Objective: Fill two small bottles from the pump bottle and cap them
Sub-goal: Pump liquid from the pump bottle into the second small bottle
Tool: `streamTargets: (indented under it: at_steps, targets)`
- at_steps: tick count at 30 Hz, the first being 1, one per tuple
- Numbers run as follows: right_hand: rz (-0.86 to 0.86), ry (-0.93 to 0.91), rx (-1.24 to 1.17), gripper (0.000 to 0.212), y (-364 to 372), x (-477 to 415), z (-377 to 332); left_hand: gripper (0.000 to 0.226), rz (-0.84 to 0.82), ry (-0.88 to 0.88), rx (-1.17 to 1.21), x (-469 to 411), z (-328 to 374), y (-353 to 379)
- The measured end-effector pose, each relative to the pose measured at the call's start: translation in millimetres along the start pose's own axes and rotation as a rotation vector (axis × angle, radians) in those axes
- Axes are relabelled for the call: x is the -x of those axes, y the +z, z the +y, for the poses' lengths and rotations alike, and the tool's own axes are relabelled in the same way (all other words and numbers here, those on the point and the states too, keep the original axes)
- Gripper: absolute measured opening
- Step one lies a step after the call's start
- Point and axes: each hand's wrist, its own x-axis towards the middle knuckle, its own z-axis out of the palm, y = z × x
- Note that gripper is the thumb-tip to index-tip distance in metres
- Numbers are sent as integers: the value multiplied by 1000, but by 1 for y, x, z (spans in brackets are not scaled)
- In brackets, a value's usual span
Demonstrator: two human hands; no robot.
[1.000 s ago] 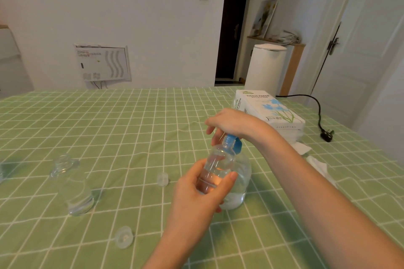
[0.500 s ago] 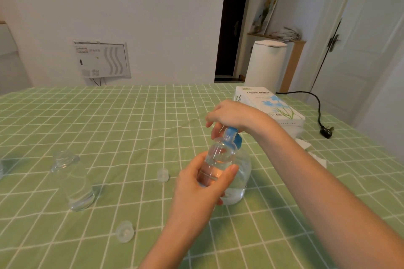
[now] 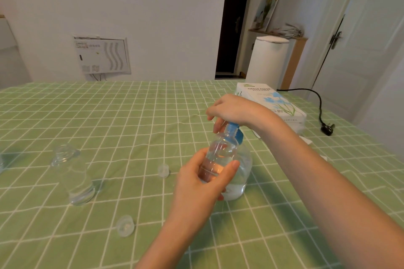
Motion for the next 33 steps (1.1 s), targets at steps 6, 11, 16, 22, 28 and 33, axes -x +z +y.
streamTargets:
  at_steps: [6, 11, 16, 22, 28, 33]
  targets:
    - [1, -14, -1, 28, -1, -1, -2, 14, -3, 3, 8, 0, 2, 0]
    - [-12, -4, 7, 29, 0, -2, -1, 12, 8, 5, 5, 0, 1, 0]
    - [-40, 22, 16, 26, 5, -2, 1, 12, 5, -12, 2, 1, -1, -1]
    - [5, 2, -38, 29, 6, -2, 2, 13, -1, -9, -4, 1, -1, -2]
    - [31, -18, -55, 29, 0, 1, 0, 11, -2, -1, -3, -1, 1, 0]
    - [11, -25, -32, 28, -2, 1, -3, 13, -3, -6, 13, 0, 3, 0]
